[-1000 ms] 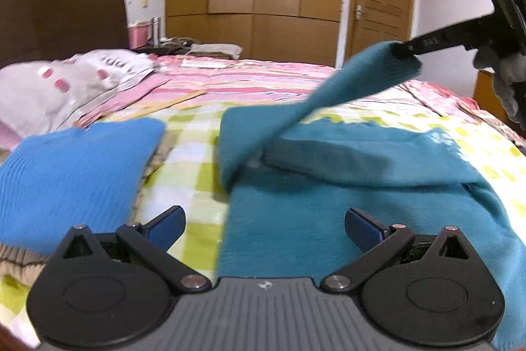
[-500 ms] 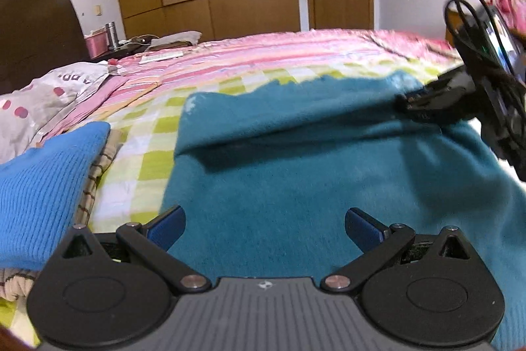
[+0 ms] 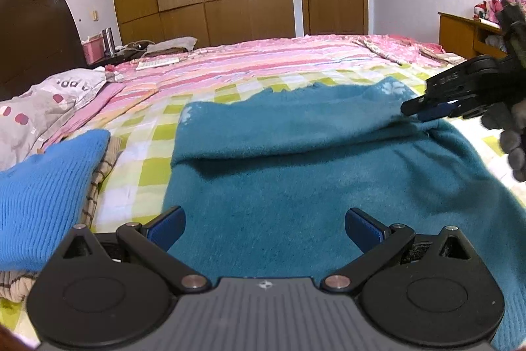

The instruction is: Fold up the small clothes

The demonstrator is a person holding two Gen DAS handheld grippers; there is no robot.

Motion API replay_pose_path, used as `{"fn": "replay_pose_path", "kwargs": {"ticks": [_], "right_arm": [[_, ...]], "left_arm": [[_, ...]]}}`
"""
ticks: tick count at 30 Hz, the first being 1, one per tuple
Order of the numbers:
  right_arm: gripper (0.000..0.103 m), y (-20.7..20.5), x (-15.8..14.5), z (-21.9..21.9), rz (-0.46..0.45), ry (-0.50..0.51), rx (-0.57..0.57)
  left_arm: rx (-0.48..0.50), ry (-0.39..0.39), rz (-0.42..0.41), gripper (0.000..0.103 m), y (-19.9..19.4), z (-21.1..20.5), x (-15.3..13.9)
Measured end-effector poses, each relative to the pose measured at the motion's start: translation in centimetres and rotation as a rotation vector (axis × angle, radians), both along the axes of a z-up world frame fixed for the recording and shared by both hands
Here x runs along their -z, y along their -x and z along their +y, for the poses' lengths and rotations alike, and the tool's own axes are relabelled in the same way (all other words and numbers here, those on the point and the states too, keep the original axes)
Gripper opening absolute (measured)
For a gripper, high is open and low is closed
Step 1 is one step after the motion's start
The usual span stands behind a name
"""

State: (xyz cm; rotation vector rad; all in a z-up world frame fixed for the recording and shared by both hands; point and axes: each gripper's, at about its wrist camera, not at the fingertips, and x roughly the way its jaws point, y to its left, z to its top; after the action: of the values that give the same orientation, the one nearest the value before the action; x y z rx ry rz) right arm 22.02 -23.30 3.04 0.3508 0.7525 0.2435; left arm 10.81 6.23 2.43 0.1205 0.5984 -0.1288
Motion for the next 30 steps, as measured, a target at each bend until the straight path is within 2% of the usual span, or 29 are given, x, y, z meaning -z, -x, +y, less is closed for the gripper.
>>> {"fn": "replay_pose_path", "kwargs": {"ticks": [2,4,9,10,12,13,14,20,24,30], "right_arm": [[0.036,-1.0,0.7,-0.2,0.034,-0.036,0.035],[0.038,-1.8,1.6,-0.5,0.071,-0.133,0.066],[0.040,-1.9,2.4,-1.5,0.094,-0.301,0.128],[0.040,-2.1,2.5,-1.5,0.102,-0.307,0.147],[0.033,-2.8,2.9,-1.6,0.121,-0.307,0.181],[0.026,-3.2,3.1,-1.6,0.139,-0.301,0.205],[0.024,-3.5,3.2,-1.7,0.157,-0.311,0.221],[0.030,-1.1,1.7,-1.2,0.124,-0.330,0.203],[0.035,-1.6,2.9,-0.4,0.178,-0.363,0.216],[0.035,-2.5,3.7,-0.2,0.161,-0.430,0.278]], "left_arm": [[0.004,0.006,-0.006,0.103,0.0,-0.2,-0.2],[0.008,0.012,-0.012,0.103,-0.1,-0.4,-0.3],[0.016,0.011,-0.020,0.103,-0.5,-0.6,-0.2],[0.015,0.013,-0.018,0.103,-0.6,-0.6,-0.2],[0.012,0.014,-0.017,0.103,-0.8,-0.7,-0.2],[0.011,0.014,-0.017,0.103,-0.8,-0.7,-0.2],[0.010,0.014,-0.019,0.103,-0.8,-0.7,-0.2],[0.012,0.017,-0.026,0.103,-0.7,-0.4,-0.2],[0.001,0.030,-0.013,0.103,-0.8,-0.3,-0.1],[0.002,0.031,-0.027,0.103,-0.4,-0.1,-0.3]]}}
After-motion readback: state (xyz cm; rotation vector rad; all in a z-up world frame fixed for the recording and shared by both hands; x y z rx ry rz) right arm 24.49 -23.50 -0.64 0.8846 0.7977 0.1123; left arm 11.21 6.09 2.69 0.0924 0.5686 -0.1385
